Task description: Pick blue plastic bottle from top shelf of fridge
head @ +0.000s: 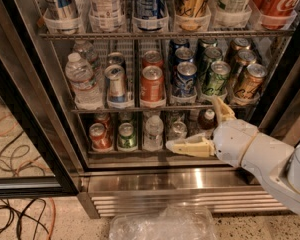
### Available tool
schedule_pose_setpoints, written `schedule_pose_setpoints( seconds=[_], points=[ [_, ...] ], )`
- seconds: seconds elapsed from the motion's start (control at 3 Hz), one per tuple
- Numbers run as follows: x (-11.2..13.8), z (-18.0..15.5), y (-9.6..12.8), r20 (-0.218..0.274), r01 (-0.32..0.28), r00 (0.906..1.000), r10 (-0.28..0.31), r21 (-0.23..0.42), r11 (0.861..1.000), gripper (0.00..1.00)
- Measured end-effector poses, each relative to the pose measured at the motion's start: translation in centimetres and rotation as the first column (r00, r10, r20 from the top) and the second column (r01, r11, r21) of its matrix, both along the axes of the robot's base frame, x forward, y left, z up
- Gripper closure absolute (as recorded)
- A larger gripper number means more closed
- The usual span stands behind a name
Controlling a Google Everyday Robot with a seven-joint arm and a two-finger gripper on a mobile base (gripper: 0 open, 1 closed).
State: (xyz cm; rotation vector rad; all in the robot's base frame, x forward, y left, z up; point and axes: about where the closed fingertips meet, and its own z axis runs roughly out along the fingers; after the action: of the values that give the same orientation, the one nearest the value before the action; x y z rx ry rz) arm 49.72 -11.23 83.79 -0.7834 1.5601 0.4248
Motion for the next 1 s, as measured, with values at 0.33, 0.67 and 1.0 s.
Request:
schedule_pose_setpoints(
  seconds=[0.33,0.67,1.0],
  points=[
    [-0.8,2.7,1.3,0.091,-0.018,0.9959,0.007,0.127,0.992,0.00],
    [-2.0,5.8,4.0,0.186,-0.082,0.9815,0.045,0.196,0.977,0.00],
    [-2.9,8.0,6.5,0.255,-0.164,0.9613,0.105,0.220,0.962,0.00]
  ],
)
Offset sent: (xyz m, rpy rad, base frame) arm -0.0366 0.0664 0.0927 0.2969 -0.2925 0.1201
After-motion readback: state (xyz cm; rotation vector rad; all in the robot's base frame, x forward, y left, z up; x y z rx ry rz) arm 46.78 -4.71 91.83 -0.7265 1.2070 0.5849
